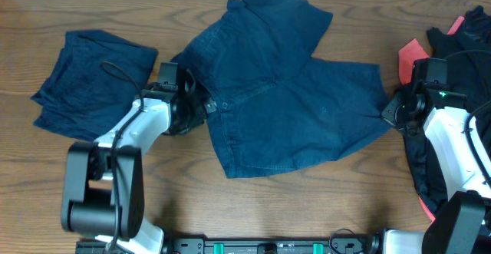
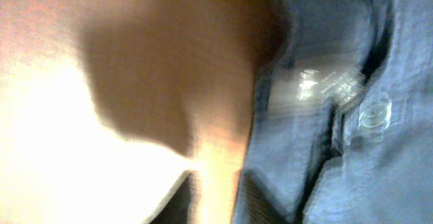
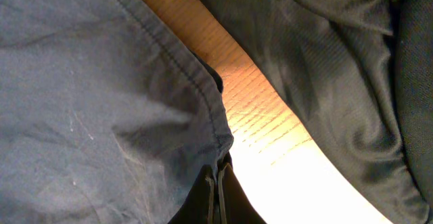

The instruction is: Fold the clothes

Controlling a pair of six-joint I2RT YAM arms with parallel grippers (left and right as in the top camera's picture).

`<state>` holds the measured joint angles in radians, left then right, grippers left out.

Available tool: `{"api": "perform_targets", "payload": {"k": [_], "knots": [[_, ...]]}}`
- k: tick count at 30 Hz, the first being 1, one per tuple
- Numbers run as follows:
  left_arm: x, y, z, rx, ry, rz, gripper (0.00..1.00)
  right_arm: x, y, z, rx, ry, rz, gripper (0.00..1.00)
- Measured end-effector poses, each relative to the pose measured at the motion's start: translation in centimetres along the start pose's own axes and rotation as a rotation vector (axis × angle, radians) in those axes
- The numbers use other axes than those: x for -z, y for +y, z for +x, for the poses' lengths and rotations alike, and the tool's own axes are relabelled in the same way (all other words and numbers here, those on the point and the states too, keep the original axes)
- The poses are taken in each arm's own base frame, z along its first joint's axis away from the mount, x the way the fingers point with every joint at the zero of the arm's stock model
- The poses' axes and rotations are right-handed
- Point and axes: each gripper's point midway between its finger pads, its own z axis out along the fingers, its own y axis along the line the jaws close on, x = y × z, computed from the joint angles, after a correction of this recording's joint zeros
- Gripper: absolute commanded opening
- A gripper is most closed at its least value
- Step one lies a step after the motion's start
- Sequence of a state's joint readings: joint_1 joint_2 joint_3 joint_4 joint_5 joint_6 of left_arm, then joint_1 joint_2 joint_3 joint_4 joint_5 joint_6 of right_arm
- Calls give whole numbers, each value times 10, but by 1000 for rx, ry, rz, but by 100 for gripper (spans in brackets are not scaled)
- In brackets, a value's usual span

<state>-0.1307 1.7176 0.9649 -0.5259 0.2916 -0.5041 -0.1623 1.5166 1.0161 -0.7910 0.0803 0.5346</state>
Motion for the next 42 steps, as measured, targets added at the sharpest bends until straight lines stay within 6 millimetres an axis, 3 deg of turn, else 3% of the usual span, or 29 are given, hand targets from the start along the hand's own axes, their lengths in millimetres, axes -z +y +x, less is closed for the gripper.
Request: {"api": "perform_targets", "payload": {"k": [2, 8, 13, 18, 25, 42], "knots": [[17, -2, 21, 6, 70, 19, 68, 0, 1, 0, 0, -2, -2, 1], [68, -11, 71, 31, 197, 95, 73, 0, 2, -2, -1, -8, -7, 1], [86, -12, 91, 82, 229, 112, 73, 0, 2, -2, -1, -8, -7, 1], [64, -10, 120, 156, 264, 102, 74, 0, 2, -2, -1, -9, -7, 1], [25, -23, 152, 241, 267, 110, 74, 0, 2, -2, 0, -8, -7, 1], [10, -33, 163, 381, 101, -1, 74, 0, 2, -2, 0, -8, -7, 1]]}}
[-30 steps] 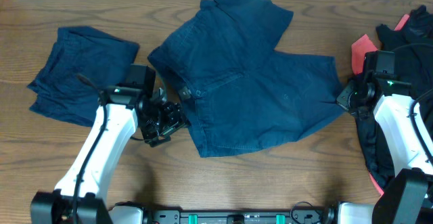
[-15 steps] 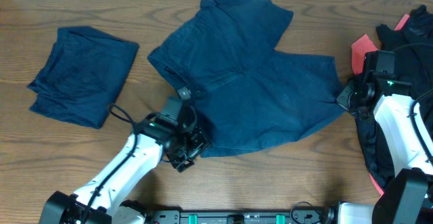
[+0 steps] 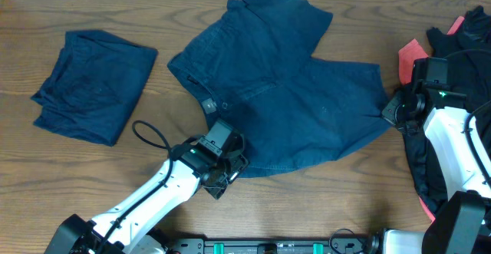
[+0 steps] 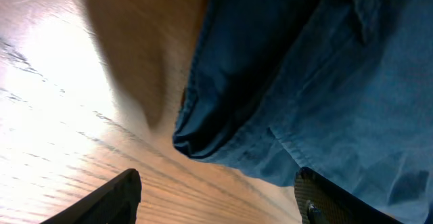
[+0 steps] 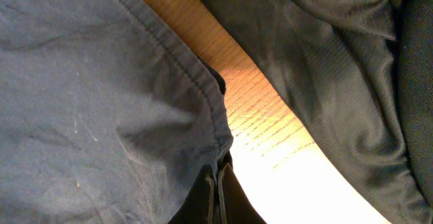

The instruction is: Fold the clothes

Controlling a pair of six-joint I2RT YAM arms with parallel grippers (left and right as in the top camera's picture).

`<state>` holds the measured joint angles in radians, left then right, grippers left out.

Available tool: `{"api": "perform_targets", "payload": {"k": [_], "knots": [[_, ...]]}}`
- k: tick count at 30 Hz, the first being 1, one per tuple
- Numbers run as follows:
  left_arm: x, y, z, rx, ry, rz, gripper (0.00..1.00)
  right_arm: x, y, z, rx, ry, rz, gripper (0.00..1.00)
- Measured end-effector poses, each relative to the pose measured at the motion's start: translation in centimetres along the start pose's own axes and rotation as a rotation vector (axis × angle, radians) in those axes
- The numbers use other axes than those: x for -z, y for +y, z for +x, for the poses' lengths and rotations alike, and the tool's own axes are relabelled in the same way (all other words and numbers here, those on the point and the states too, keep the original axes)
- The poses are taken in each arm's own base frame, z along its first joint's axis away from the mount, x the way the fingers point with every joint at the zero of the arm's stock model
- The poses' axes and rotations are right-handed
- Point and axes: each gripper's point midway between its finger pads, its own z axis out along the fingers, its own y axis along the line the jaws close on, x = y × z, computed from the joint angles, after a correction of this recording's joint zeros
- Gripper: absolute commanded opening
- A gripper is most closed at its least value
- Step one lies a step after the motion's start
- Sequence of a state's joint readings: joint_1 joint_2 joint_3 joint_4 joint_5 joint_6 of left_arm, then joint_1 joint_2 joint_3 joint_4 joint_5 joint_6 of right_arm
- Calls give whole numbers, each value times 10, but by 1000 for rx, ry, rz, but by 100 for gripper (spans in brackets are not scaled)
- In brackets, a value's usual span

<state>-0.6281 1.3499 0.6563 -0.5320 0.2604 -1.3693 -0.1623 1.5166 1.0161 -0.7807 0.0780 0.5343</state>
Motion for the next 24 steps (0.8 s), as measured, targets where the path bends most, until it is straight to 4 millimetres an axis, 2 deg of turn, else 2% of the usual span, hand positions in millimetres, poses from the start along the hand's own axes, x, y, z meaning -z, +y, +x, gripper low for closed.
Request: {"api": "perform_targets", "payload": {"k": [14, 18, 22, 24], "knots": [[-3, 2, -10, 69, -88, -7, 73, 0, 0, 0, 0, 1, 1, 1], [-9, 0, -12, 72, -95, -2, 70, 0, -1, 1, 0, 3, 2, 1], [-18, 6, -12, 71, -92, -33, 66, 0, -1, 1, 1, 4, 2, 1], [-22, 8, -10, 65, -89, -49, 59, 0, -1, 1, 0, 4, 2, 1]]}}
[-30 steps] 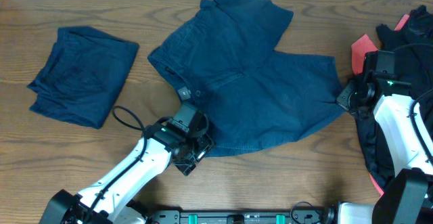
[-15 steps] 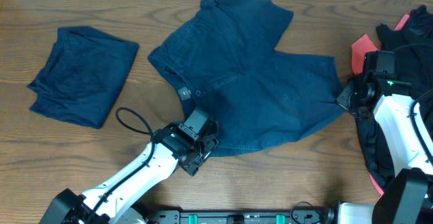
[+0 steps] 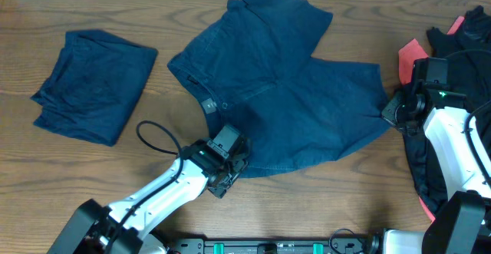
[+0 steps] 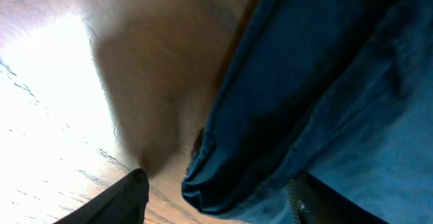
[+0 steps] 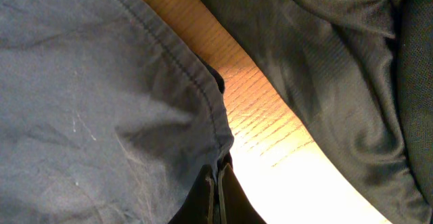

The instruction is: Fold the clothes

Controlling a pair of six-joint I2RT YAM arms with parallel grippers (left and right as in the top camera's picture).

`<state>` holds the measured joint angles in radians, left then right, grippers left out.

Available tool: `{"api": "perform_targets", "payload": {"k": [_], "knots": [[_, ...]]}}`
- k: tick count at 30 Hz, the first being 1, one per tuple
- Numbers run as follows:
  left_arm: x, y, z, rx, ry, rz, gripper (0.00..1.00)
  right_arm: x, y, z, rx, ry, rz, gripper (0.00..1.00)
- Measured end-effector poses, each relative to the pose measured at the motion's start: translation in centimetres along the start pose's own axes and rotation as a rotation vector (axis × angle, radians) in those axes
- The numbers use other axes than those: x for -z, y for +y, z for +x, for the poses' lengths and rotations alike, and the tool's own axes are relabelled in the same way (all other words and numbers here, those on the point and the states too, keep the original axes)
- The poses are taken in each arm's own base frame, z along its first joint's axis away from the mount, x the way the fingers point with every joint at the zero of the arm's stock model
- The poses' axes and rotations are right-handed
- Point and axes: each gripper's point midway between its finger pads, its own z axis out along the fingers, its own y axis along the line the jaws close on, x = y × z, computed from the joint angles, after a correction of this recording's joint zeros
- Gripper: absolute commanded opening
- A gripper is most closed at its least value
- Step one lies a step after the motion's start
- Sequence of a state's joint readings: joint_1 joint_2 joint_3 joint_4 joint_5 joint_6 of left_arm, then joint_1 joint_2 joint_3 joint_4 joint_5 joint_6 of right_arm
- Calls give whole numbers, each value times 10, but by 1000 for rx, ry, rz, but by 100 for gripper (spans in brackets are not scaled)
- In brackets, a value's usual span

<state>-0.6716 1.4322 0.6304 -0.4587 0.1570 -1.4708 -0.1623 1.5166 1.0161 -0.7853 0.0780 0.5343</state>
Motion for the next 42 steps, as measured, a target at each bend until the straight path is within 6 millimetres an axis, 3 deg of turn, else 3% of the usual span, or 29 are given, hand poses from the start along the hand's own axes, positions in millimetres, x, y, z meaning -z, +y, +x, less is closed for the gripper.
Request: {"api": "perform_targets", "payload": {"k": [3, 7, 15, 22, 25, 31, 42], "knots": [[-2, -1, 2, 0, 1, 0, 31, 0, 0, 0, 0, 0, 0, 1], [-4, 0, 2, -7, 3, -7, 10, 0, 0, 0, 0, 0, 1, 1], [5, -1, -1, -134, -2, 11, 6, 0, 0, 0, 1, 1, 0, 1], [54, 11, -2, -349, -22, 64, 6, 7, 0, 2, 0, 2, -18, 1], [84, 11, 1, -440, -45, 133, 6, 23, 1, -1, -6, -32, -51, 1], [142, 12, 9, -538, -112, 330, 6, 76, 2, -5, -10, -160, -145, 1], [199, 32, 29, -593, -117, 552, 6, 178, -9, 3, -23, -444, -323, 1]]}}
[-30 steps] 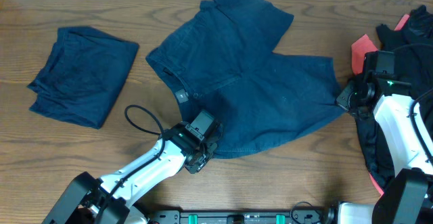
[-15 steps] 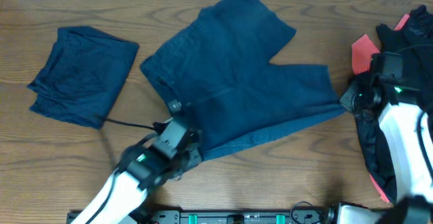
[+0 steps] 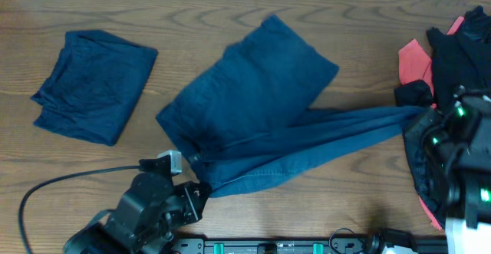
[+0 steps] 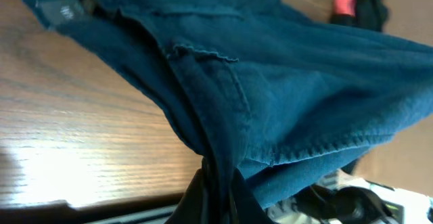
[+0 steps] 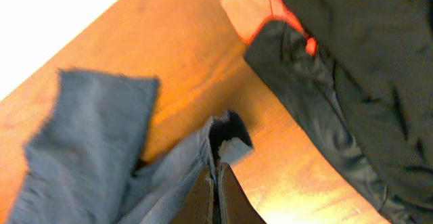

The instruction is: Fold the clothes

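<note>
The dark blue shorts (image 3: 261, 93) lie partly on the table, their near half lifted and pulled into a taut band between my two grippers. My left gripper (image 3: 196, 188) is shut on the shorts' front-left corner, and the left wrist view shows bunched fabric (image 4: 270, 82) pinched between its jaws (image 4: 215, 187). My right gripper (image 3: 416, 119) is shut on the right hem corner. In the right wrist view it (image 5: 216, 180) holds that hem (image 5: 169, 163) above the wood.
A folded dark blue garment (image 3: 92, 85) lies at the far left. A pile of black and red clothes (image 3: 453, 47) sits at the right edge, close behind the right arm, and appears as dark cloth (image 5: 352, 61). The left arm's cable (image 3: 69, 179) trails along the front.
My left gripper, then open around the shorts' front corner, is now shut on it. Both grippers are higher, and the shorts' near half has come off the table, stretched between them.
My left gripper was first at the waistband near the button, with the right one shut on the right hem corner. The left then stood open at the front corner, then closer around it. Now both hold the shorts' near edge raised.
</note>
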Controlling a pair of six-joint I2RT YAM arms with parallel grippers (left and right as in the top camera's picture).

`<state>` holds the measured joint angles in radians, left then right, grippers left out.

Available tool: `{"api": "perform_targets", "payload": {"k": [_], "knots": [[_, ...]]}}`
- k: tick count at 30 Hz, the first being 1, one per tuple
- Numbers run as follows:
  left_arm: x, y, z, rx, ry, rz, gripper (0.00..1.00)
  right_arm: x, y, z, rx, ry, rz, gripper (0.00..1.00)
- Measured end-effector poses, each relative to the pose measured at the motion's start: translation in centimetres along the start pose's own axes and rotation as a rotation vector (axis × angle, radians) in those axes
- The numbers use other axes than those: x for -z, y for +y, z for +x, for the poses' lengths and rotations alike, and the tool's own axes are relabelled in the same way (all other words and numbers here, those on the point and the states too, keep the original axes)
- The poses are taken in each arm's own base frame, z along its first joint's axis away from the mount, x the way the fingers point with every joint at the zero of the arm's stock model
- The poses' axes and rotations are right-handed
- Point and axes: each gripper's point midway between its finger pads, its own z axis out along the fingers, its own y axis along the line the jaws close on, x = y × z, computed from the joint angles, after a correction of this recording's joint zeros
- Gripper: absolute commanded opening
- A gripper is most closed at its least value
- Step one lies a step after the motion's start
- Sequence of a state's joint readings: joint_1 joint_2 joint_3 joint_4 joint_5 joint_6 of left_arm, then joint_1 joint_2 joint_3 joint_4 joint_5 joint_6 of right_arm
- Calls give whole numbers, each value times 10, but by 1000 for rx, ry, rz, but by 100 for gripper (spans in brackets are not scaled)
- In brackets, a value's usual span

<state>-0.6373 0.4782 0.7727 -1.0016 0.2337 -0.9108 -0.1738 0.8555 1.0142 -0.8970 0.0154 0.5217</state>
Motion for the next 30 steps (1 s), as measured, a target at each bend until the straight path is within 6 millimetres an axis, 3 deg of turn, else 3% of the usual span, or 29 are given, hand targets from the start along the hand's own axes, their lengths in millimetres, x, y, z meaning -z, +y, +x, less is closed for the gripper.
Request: {"api": "perform_targets", "payload": {"k": [5, 10, 15, 20, 26, 30], "knots": [[9, -2, -3, -6, -30, 14, 6, 26, 19, -20, 47, -130, -116, 1], [10, 2, -28, -10, -163, -30, 6, 18, 54, -39, 127, -168, -263, 1], [8, 6, -59, -6, -299, -107, 6, -24, 98, -49, 201, -146, -385, 1], [-12, 17, -82, 14, -358, -238, 6, -79, 144, -51, 273, -161, -472, 1], [-40, 43, -110, 122, -427, -415, 6, -146, 188, -31, 339, -176, -535, 1], [-58, 58, -129, 184, -466, -492, 6, -183, 194, -13, 355, -160, -525, 1]]}}
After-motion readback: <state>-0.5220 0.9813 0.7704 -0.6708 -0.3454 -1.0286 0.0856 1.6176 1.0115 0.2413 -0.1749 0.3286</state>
